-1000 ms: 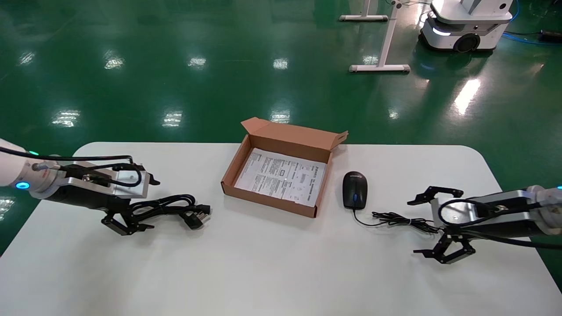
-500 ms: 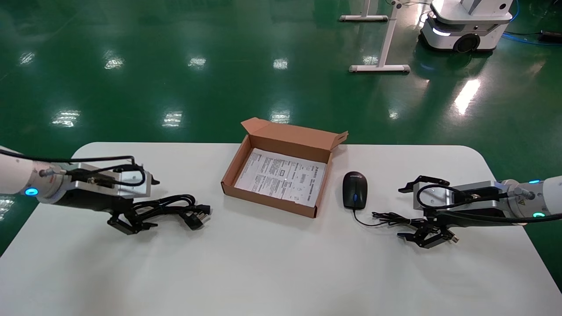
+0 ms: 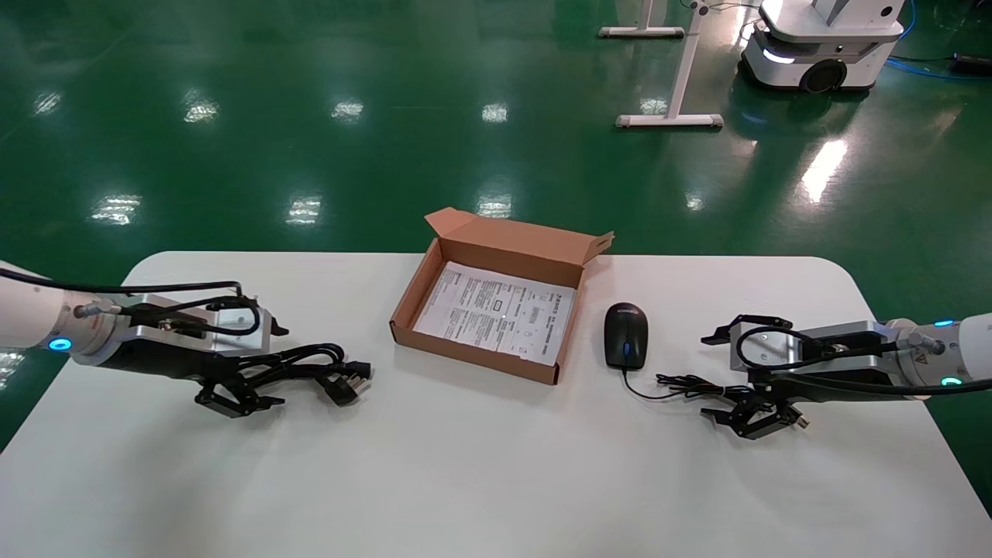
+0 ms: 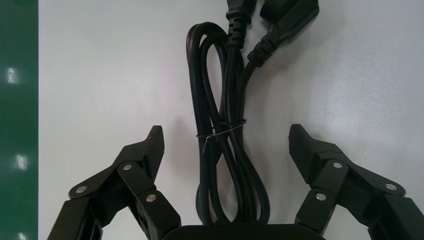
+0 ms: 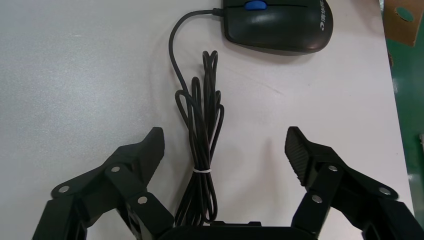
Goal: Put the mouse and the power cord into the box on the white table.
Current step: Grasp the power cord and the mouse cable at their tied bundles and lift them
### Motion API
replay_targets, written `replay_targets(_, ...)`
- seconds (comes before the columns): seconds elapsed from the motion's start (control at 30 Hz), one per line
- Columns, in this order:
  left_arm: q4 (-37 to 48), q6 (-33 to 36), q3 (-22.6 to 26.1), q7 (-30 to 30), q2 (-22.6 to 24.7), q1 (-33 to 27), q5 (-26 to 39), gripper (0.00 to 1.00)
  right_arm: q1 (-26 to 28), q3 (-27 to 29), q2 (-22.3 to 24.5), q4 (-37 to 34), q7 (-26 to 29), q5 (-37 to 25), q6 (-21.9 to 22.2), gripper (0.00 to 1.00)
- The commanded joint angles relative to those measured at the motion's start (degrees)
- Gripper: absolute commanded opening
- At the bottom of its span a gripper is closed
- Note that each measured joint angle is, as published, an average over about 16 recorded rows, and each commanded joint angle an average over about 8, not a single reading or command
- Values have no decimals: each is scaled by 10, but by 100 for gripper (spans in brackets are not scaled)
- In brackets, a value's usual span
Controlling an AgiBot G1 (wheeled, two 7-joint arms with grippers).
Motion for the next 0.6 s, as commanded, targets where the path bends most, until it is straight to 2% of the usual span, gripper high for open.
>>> replay_targets(0.03, -1, 0, 0, 0, 0, 0, 0, 0, 0, 0, 1, 1, 0, 0, -1, 0)
replay_targets(0.6, -4, 0, 0, -2, -2, -1, -1, 0, -1, 0, 2, 5, 1, 0, -3, 0)
